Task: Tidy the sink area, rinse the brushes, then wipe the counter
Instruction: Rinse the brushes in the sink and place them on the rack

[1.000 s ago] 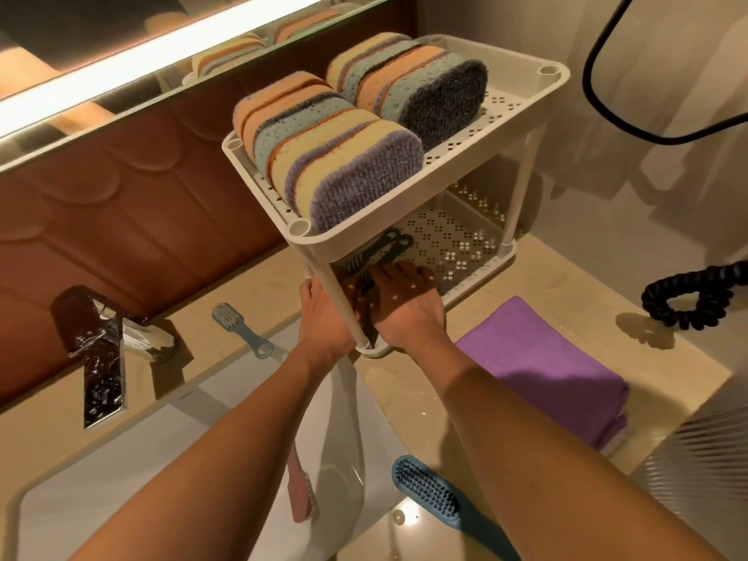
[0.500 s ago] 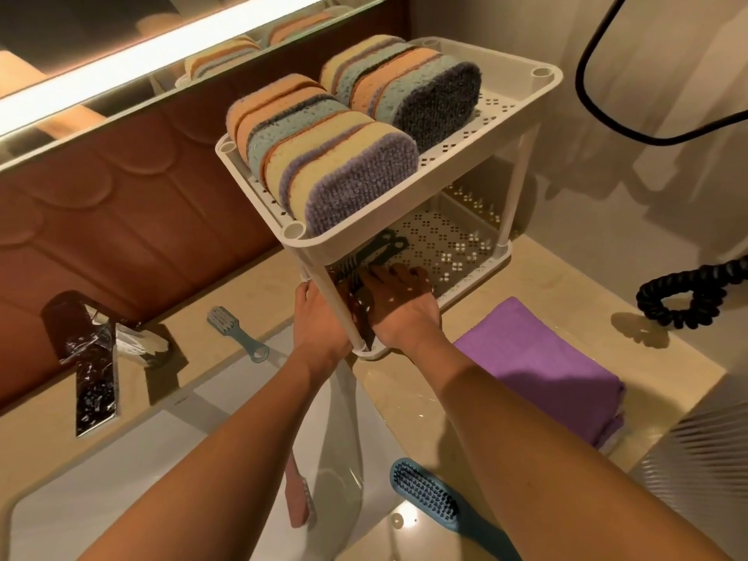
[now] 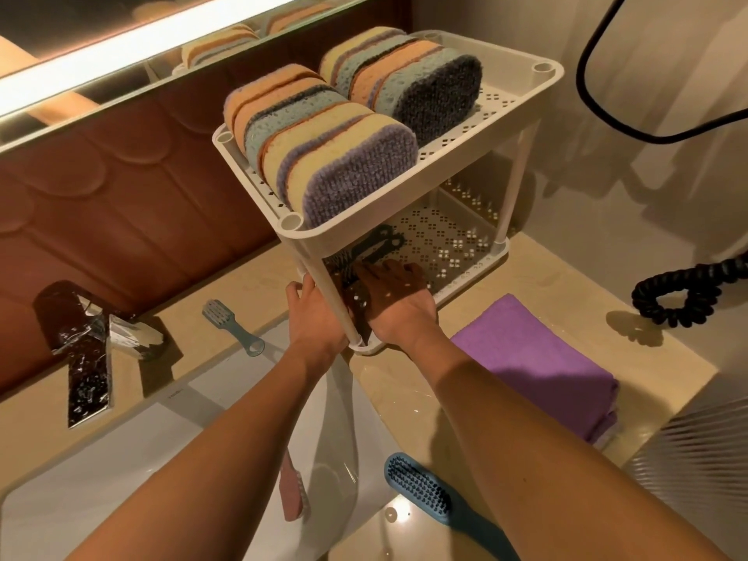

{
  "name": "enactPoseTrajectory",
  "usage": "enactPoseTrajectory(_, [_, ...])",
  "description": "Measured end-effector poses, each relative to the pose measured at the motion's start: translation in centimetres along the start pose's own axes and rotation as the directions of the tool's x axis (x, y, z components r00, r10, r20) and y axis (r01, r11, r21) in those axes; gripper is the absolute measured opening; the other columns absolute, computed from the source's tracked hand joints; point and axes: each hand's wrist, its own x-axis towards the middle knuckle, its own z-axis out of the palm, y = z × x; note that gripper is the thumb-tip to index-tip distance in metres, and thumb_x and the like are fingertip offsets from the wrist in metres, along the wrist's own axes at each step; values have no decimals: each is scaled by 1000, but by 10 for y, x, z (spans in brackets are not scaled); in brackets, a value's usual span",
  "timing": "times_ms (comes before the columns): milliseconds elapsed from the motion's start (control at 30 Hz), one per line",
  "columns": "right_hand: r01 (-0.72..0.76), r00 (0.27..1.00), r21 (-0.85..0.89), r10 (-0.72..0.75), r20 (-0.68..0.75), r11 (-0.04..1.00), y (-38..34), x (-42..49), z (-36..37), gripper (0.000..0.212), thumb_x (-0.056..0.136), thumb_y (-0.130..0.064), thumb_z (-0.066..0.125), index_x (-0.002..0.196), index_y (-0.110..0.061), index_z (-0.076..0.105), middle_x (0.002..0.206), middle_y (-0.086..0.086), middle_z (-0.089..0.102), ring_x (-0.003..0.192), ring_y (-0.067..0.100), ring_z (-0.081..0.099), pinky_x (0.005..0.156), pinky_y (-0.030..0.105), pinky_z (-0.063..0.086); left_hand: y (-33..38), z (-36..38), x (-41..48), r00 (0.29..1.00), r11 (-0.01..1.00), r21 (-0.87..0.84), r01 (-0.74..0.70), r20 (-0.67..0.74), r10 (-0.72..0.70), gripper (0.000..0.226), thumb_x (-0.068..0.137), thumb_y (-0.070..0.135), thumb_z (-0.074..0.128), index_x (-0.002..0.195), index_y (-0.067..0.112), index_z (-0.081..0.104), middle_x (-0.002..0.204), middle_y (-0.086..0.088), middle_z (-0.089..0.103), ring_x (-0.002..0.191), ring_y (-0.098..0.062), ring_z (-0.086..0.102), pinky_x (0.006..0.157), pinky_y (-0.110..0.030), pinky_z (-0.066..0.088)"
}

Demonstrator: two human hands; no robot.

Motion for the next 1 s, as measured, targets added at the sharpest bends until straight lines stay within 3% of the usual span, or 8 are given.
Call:
enactPoseTrajectory(167, [2,1000,-3,-2,0,1000,0,1,1,74,89,-47,62,154,-34,30,156,-4,41,145,28,32,120,52,21,1,0,-1,1000,1000,-23,10,-10,-10,30,95,38,53,119,18,55,124,-11,60,123,-29,47,111,-47,26])
enactPoseTrajectory(333, [9,1000,13,-9,-12,1000,1,-1,-2,75,88,-44,64,154,-32,31,155,-2,44,143,28,36,119,52,23,1,-2,1,1000,1000,-30,3,-8,-4,37,92,37,56,122,17,54,125,-11,59,123,-30,48,110,-45,28])
enactPoseTrajectory(433, [42,978,117,-17,-208,992,0,-9,-4,67,86,-33,67,149,-24,46,142,5,59,130,30,53,113,50,37,-1,-3,3,998,991,-127,-30,-63,22,45,82,45,55,117,17,56,117,-11,60,115,-30,52,106,-47,37])
enactPoseTrajectory(500, [45,946,184,17,-323,982,1,-14,-4,49,88,-31,64,136,-22,61,125,4,70,117,27,63,106,46,45,-1,-3,3,995,990,-135,-29,-99,16,34,89,39,58,116,19,55,116,-9,60,114,-29,52,104,-45,38])
enactPoseTrajectory(633, [12,965,309,69,-253,951,-1,-13,-17,30,90,-37,54,113,-28,70,110,-4,73,106,22,64,99,43,47,-9,-5,-5,993,981,-193,-32,-119,9,12,102,33,45,114,32,46,127,-3,53,123,-23,43,102,-41,26])
enactPoseTrajectory(800, [13,987,218,22,-158,976,-4,-26,-27,21,90,-34,57,100,-23,72,97,-1,72,95,24,66,91,39,51,-33,1,-27,994,993,-114,-37,-105,25,40,107,40,26,141,28,44,153,2,40,138,-21,33,111,-47,29])
enactPoseTrajectory(900, [-97,995,87,98,-4,991,-12,-46,-37,28,96,-32,52,88,-14,72,90,5,69,93,25,61,96,38,40,-37,-2,-50,995,996,-78,-38,-91,31,45,107,40,27,147,25,41,162,1,30,145,-21,28,117,-49,25])
enactPoseTrajectory(1000, [-55,988,55,62,-139,997,-16,-68,-39,27,97,-23,47,89,-11,70,93,8,67,95,25,55,96,40,39,-42,-5,-74,996,997,-77,-18,-86,12,45,107,38,31,148,22,41,162,-2,29,148,-23,25,121,-49,21])
